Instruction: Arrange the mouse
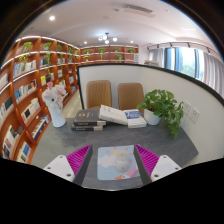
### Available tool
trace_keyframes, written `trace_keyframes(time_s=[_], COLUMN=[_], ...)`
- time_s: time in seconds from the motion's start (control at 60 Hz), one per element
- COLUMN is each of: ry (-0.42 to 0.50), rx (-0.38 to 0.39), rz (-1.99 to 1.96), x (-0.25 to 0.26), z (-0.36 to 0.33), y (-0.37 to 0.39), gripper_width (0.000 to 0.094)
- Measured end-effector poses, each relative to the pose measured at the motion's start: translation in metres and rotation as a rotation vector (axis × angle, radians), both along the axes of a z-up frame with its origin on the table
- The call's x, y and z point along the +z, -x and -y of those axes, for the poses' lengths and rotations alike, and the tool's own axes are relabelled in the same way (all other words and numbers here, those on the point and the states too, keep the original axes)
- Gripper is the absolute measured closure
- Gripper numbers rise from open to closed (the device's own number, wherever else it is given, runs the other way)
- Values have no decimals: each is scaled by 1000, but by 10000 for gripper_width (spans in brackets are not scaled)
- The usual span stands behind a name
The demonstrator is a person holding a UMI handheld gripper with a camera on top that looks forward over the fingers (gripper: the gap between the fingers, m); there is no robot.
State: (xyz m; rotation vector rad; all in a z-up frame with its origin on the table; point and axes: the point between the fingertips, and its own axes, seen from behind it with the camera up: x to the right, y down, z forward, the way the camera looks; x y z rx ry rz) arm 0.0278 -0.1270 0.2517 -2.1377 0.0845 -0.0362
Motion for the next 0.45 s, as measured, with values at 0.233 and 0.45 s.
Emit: trace_keyframes(time_s=[0.233,0.45], ry=[28,29], rx=[6,21], rz=[15,25], x=[-2,2], z=[34,46], y=[23,38], gripper_width=[108,111])
